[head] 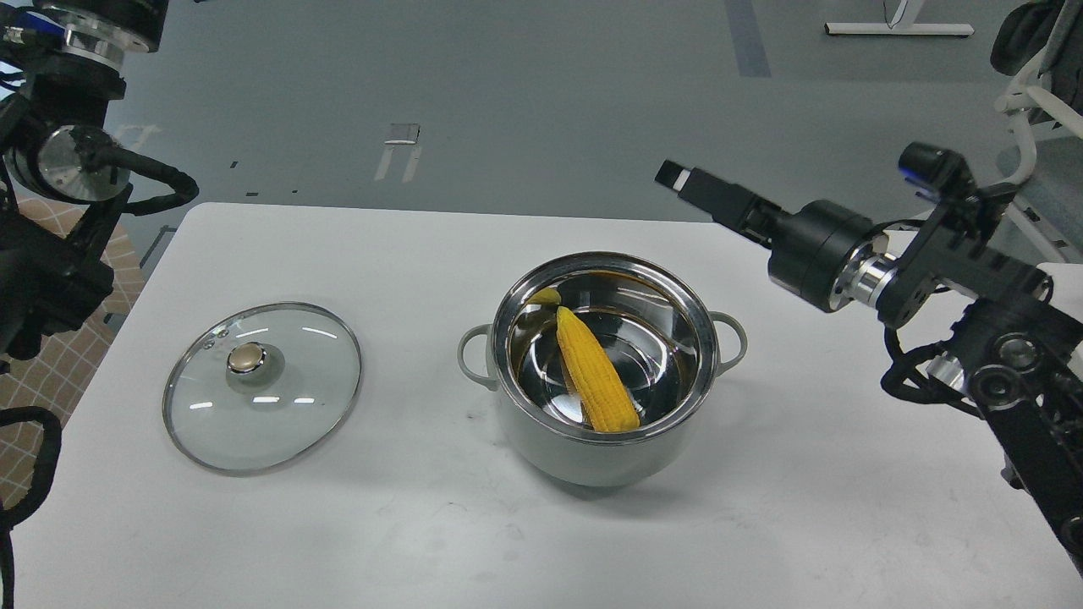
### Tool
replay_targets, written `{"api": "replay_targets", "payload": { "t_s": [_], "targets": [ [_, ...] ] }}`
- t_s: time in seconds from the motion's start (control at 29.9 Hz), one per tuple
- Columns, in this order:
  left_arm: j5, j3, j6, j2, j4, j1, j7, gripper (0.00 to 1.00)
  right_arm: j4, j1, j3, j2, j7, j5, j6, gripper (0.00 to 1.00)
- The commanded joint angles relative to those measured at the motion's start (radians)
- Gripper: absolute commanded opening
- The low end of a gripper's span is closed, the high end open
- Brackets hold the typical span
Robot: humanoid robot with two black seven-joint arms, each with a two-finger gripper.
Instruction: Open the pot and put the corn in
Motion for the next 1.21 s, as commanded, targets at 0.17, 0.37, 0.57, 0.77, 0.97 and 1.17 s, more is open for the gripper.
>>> {"api": "replay_targets", "payload": {
  "t_s": [0.17, 0.37, 0.57, 0.77, 0.97, 1.17],
  "targets": [
    [-0.006, 0.002, 0.001, -0.004, 0.012, 0.0, 0.005, 0.98, -0.228, 0.209, 0.336, 0.132, 0.095, 0.046, 0.0, 0.94],
    [-0.012, 0.008, -0.008, -0.02, 0.049, 0.003, 0.009, 0.98, -0.493, 0.349, 0.377, 0.128, 0.145, 0.178, 0.0, 0.96],
    [-0.012, 0.01, -0.01, -0.021, 0.107, 0.003, 0.085, 0.98, -0.75, 0.43, 0.377, 0.103, 0.145, 0.391, 0.0, 1.0],
    [-0.012, 0.012, -0.008, -0.023, 0.121, 0.003, 0.104, 0.98, -0.879, 0.43, 0.376, 0.065, 0.172, 0.447, 0.0, 1.0],
    [-0.012, 0.009, 0.001, -0.027, 0.116, 0.006, 0.105, 0.98, -0.881, 0.398, 0.377, 0.074, 0.203, 0.656, -0.005, 1.0],
    [-0.01, -0.002, 0.001, -0.029, 0.104, 0.01, 0.108, 0.98, -0.862, 0.4, 0.366, 0.068, 0.203, 0.706, -0.024, 1.0]
  ]
}}
